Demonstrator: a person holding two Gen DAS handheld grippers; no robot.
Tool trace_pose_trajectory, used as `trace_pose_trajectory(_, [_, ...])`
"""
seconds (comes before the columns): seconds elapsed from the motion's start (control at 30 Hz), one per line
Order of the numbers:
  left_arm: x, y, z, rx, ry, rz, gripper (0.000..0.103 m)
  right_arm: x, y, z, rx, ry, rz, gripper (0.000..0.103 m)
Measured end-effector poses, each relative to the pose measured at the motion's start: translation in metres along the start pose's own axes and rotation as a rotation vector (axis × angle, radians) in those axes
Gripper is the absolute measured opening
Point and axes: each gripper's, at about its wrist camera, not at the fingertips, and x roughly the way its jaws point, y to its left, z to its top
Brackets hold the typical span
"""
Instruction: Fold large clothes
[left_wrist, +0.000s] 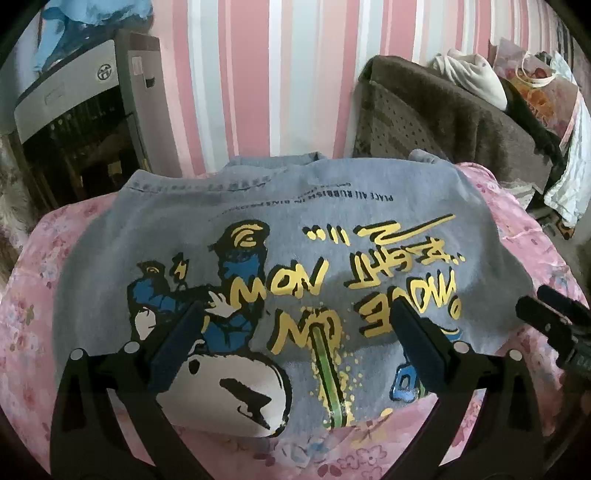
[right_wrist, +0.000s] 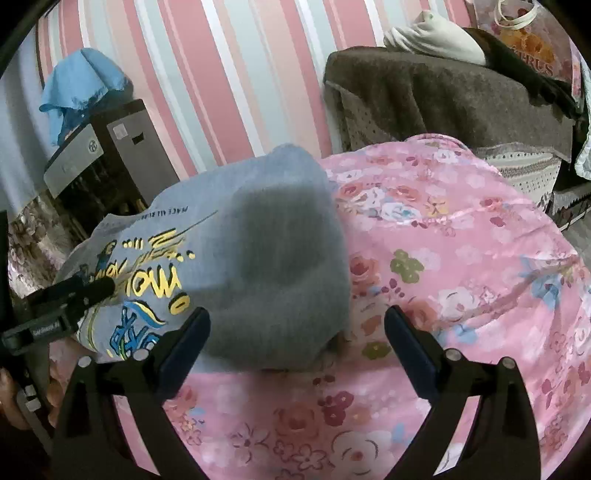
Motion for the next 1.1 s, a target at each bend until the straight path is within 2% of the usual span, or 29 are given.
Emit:
trace_pose_trajectory(0.07, [0.003, -0.001, 0.0, 0.003, 0.013, -0.024, 0.073, 0.002, 0.001, -0.002, -0.001, 0.005, -0.005, 0.095])
trace_pose_trajectory(0.17, [0.007, -0.004, -0.001, -0.001, 0.018, -0.035, 0.05, 0.002, 0.0, -0.003, 0.001, 0.01, -0.007, 0.095])
trace_pose_trajectory(0.27, [0.008, -0.008, -0.002, 0.018, 0.019, -0.047, 0.038, 0.001, 0.0, -0.004, 0.012, 0.005, -0.005, 0.095])
trace_pose_trajectory(0.4, [0.018, -0.01, -0.006, 0.019, 0.051, -0.056, 0.035, 0.006, 0.003, -0.006, 0.041, 0.038, 0.038, 0.095])
trace_pose_trajectory(0.63, [0.024, -0.008, -0.009, 0.018, 0.054, -0.069, 0.035, 0.008, 0.01, -0.012, 0.045, 0.079, 0.013, 0.092])
trace_pose_trajectory(0.7, [0.024, -0.01, -0.011, 0.034, 0.049, -0.059, 0.035, 0.01, 0.011, -0.012, 0.053, 0.08, 0.033, 0.081])
trace_pose_trajectory(0.77, [0.025, -0.011, -0.012, 0.041, 0.047, -0.051, 0.035, 0.016, 0.014, -0.011, 0.057, 0.092, 0.041, 0.075])
trace_pose_trajectory(0.83, [0.025, -0.011, -0.011, 0.041, 0.047, -0.051, 0.035, 0.021, 0.016, -0.009, 0.062, 0.09, 0.039, 0.074])
trace_pose_trajectory(1.1, [0.025, -0.011, -0.011, 0.036, 0.048, -0.062, 0.035, 0.038, 0.02, 0.006, 0.089, 0.077, 0.059, 0.056])
